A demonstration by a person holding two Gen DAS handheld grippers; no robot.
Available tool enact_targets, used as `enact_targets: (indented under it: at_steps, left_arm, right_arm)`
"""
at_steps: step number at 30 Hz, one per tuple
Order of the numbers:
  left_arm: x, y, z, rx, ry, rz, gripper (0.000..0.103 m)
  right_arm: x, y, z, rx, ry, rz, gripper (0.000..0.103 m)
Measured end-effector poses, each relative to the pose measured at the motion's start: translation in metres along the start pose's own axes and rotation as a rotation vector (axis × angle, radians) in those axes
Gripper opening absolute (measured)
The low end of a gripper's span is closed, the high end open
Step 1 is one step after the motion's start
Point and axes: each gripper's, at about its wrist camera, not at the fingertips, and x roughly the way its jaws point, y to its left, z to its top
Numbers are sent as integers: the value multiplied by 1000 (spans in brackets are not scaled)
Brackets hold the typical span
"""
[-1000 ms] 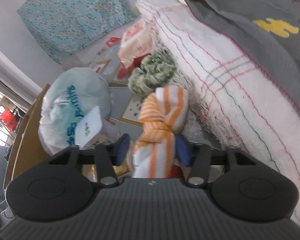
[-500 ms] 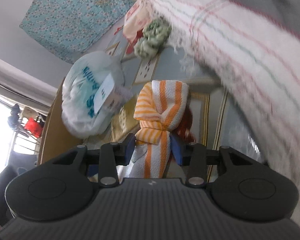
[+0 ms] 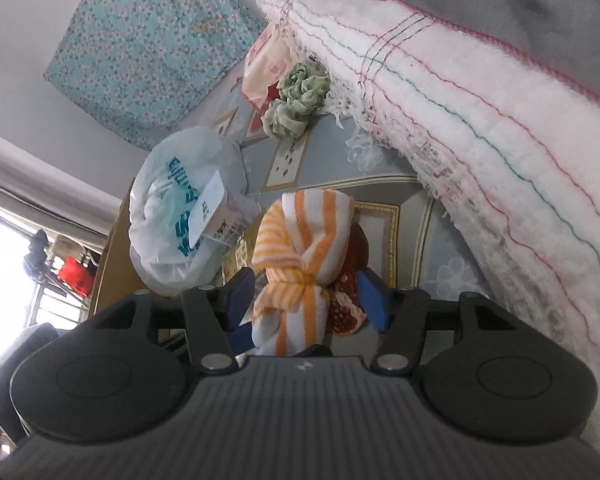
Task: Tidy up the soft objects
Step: 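Grasp the orange-striped cloth with the right tool and lift it, then carry the striped cloth into the box and release it beside the doll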
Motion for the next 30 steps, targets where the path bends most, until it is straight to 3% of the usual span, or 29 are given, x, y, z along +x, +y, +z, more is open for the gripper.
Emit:
enact_targets:
  at_steps: [5, 8, 17, 30]
  left_arm:
    - [6, 0, 5, -6, 13, 16, 53]
    - [9, -2, 7, 9, 22, 39, 45]
    - [-2, -9, 4, 23, -20, 26, 40]
    - [-66, -14, 0, 58, -189, 42, 40]
  right_arm:
    - [7, -1, 1, 17, -8, 29, 57]
    - [9, -4, 0, 33, -9, 45, 57]
    - [5, -12, -8, 96, -11, 138, 56]
    - [-30, 35, -19, -16, -82, 222, 56]
